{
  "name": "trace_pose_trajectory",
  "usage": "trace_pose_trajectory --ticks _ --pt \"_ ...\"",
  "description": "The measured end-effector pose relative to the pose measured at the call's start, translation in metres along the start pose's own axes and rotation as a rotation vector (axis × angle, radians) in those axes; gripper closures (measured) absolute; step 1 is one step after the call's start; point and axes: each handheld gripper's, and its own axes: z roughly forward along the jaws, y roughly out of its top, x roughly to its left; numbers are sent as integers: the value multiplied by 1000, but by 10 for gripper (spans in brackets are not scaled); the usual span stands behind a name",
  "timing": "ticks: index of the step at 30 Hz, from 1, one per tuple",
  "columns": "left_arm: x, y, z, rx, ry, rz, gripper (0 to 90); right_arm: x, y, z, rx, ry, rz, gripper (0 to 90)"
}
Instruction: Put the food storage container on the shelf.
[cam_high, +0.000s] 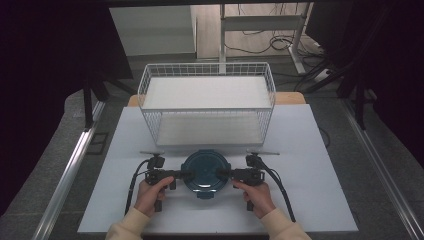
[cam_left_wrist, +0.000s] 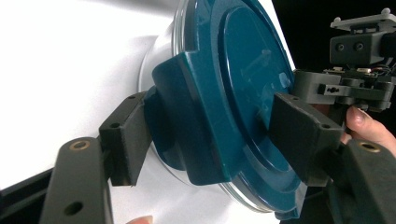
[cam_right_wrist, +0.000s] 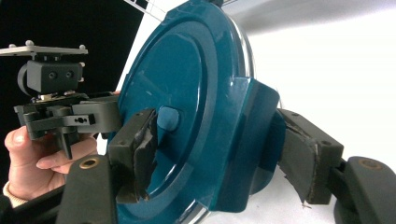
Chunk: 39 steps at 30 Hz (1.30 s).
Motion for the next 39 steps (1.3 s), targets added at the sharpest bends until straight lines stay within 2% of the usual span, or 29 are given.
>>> trace_pose_trajectory --ticks 9,16,26,27,28,30,31,36,39 --pt "-13 -9 -11 -27 -1 58 405 4 -8 -11 -23 24 -32 374" --pt "-19 -14 -15 -45 6 60 437 5 -13 -16 -35 40 -66 385" --pt "-29 -16 -19 -53 18 87 442 11 -15 -21 -34 41 -113 389" --pt "-31 -15 -21 -58 17 92 443 15 -14 -24 -43 40 -138 389" --pt "-33 -15 -22 -60 14 96 443 15 -14 -24 -43 40 -138 389" --pt "-37 -14 -25 -68 12 112 444 22 -12 -29 -60 38 -182 390" --pt "-42 -13 -28 -73 11 131 444 25 -11 -31 -65 37 -194 390" --pt "-50 -10 -33 -87 11 162 444 33 -9 -37 -86 41 -231 390" --pt "-54 -9 -36 -96 9 174 444 41 -6 -42 -100 38 -271 390"
